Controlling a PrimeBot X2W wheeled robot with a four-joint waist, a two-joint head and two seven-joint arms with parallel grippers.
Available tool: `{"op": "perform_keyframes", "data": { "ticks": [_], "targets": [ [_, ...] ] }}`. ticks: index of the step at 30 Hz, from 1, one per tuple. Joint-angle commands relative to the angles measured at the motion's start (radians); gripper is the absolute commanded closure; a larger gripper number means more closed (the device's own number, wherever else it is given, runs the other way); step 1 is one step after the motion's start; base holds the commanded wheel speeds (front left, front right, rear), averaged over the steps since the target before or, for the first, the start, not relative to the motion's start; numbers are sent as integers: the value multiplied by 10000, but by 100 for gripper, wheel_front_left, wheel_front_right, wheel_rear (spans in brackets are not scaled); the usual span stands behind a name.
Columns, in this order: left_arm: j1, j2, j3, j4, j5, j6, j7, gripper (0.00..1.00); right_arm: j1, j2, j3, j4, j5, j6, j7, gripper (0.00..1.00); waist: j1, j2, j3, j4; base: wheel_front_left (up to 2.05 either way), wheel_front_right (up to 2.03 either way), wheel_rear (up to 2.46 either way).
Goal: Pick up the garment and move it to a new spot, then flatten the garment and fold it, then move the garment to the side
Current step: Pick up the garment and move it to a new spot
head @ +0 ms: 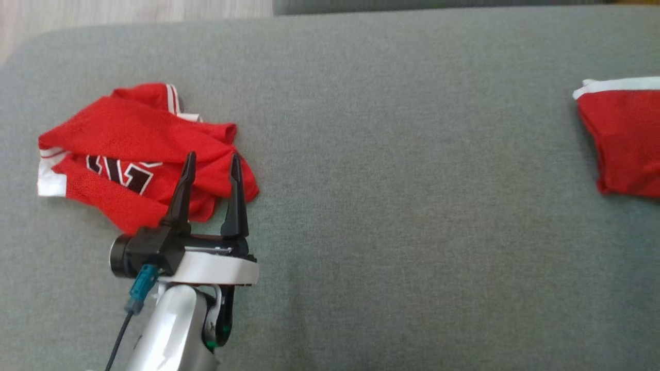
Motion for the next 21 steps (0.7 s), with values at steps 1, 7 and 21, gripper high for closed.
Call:
{"op": "perform_keyframes", "data": {
  "ticks": [1, 7, 21],
  "targets": [
    [-19, 62, 410, -299, 83, -18, -80, 0, -252, 84, 92, -753, 161, -7, -295, 0, 1, 0, -324, -81, 0, 0, 0],
    [132, 62, 551, -357, 175, -52, -80, 0, 225, 1272, 3, -2591, 878, -7, -594, 0, 1, 0, -945, -71, 0, 0, 0],
    [1123, 62, 722, -272, 102, -192, -80, 0, 4072, 4589, -398, -6011, 1193, -7, -925, 0, 1, 0, -2014, 115, 0, 0, 0]
  ]
}}
